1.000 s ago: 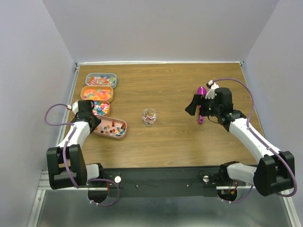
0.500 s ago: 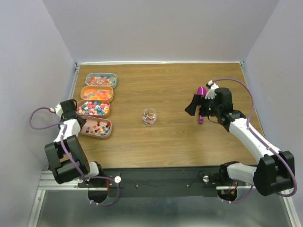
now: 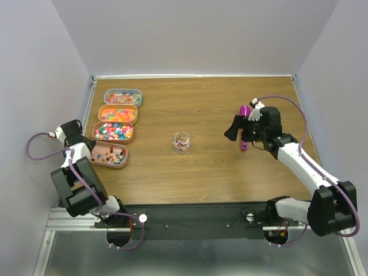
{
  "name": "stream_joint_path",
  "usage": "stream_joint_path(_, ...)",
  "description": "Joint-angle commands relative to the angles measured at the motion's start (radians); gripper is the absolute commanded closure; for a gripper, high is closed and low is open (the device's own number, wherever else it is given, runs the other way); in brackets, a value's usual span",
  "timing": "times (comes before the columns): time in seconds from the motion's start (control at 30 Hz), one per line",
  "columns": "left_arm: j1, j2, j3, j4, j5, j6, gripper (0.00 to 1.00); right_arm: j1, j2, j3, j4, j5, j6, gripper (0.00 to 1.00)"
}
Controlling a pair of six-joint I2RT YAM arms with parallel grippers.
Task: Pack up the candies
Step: Move the storage box to the center of the board.
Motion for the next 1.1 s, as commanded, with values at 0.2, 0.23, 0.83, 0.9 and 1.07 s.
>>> stream_joint_path(0.2, 0.011, -0.131, -0.065, 0.068, 0.127, -0.050, 0.62, 0.008, 0.016, -0.012, 0.021, -0.009, -0.001, 0.00)
stream_joint_path(0.23, 0.011, -0.147, -0.096, 0.071, 0.161, -0.056, 0.62, 0.008, 0.017, -0.012, 0.023, -0.011, -0.002, 0.00)
stream_joint_path(0.83, -0.403, -0.210, 0.062, -0.044, 0.050, 0.133, 0.51, 0.008, 0.013, -0.011, 0.021, -0.004, -0.004, 0.00)
stream_joint_path(0.9, -0.446, -0.155, 0.071, -0.032, 0.064, 0.148, 0.50, 0.008, 0.013, -0.012, 0.019, -0.001, -0.002, 0.00)
stream_joint_path(1.07, -0.552, -0.024, 0.140, -0.037, 0.047, 0.214, 0.48, 0.008, 0.019, -0.012, 0.019, -0.001, -0.005, 0.00)
